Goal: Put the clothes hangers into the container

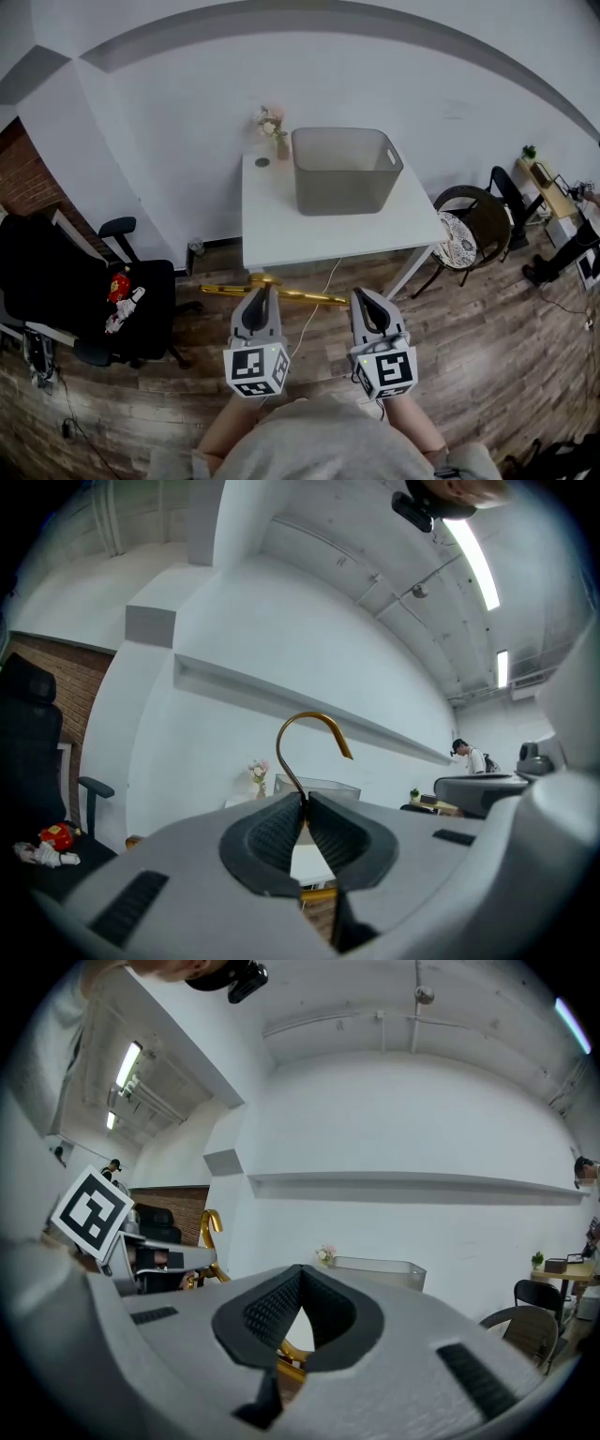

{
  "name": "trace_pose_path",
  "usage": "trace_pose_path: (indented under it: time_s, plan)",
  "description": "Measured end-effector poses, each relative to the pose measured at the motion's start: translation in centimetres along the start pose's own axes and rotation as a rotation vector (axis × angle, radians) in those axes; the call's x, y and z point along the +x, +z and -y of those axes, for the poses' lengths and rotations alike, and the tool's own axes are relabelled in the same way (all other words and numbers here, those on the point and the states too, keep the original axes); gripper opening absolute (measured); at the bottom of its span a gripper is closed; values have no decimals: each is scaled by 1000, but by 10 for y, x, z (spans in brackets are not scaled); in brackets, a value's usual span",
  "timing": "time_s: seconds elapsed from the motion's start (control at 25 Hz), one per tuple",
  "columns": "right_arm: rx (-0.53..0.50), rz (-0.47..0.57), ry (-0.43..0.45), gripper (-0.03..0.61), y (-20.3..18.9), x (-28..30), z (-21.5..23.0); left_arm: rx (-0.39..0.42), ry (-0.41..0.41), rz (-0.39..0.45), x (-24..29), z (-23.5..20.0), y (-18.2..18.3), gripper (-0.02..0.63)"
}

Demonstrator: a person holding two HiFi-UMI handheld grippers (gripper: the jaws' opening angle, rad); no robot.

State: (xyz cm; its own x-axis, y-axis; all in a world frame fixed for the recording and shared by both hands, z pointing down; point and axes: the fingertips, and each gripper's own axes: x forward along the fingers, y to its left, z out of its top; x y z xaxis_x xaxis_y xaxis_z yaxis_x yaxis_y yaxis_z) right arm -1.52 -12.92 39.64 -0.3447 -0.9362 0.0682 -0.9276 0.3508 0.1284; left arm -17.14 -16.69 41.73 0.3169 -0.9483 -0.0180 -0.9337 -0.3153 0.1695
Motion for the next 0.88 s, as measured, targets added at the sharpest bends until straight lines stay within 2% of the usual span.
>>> trace_pose_path:
  time_s: [0.16,0.48,0.6,0.88]
  plan:
    - [17,51,-12,2,-2,10,5,5,-10,-1,17,-5,3,26]
    - [14,48,-33,2,-13,28,24,4,-34,-4,64,-1,6,26]
    - [11,25,-35,3,-16,40,35,4,-49,10,90,4,13,26]
    - [12,48,-54,2,-14,79,79,15,-96,53,165,24,37,26]
